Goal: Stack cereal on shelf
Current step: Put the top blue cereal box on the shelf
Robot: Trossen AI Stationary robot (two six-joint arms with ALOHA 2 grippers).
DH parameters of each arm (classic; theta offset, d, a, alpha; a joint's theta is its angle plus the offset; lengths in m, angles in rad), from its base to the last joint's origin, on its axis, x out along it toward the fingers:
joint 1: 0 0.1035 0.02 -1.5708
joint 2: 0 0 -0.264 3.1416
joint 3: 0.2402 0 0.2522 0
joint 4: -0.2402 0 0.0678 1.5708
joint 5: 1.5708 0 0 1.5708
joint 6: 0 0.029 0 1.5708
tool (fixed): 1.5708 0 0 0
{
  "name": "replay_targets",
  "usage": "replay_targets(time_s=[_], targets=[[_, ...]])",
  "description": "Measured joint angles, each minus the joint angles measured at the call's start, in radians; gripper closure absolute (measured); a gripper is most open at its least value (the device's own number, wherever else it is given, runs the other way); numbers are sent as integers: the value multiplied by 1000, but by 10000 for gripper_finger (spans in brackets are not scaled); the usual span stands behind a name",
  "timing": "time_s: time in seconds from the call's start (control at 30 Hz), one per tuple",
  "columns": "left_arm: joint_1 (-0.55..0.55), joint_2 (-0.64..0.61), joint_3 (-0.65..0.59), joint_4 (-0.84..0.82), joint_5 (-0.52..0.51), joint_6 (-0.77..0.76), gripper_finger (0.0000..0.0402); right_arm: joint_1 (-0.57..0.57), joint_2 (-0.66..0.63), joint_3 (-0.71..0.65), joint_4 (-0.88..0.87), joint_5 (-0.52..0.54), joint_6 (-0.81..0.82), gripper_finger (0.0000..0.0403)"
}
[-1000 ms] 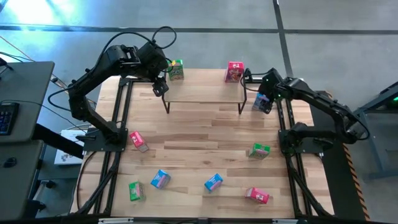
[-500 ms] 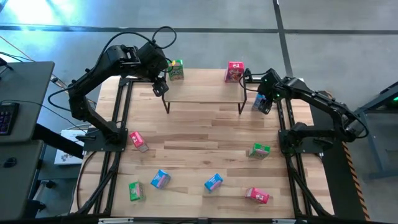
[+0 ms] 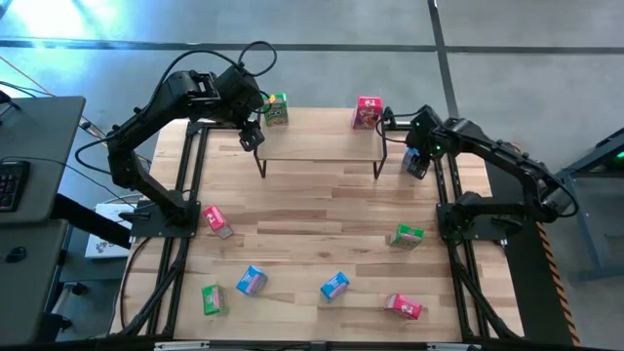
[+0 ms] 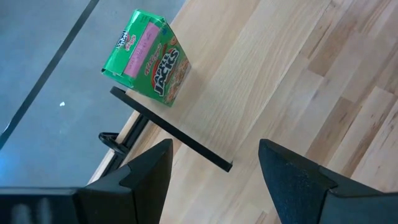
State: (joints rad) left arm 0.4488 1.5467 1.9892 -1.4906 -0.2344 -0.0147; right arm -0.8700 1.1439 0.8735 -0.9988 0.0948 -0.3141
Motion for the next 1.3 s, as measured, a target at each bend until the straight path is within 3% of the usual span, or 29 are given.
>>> replay_targets(time_s=[0.4,0.87,1.3], targets=[[0,0,0,0,0,0,171,0,0,121,-140,-2,3,234],[0,0,0,33,-10,34,171,4,-1,275,-358,-86,48,253],[0,0,0,123,-11,19,171,167,-3,518,-505,-92,224,254]])
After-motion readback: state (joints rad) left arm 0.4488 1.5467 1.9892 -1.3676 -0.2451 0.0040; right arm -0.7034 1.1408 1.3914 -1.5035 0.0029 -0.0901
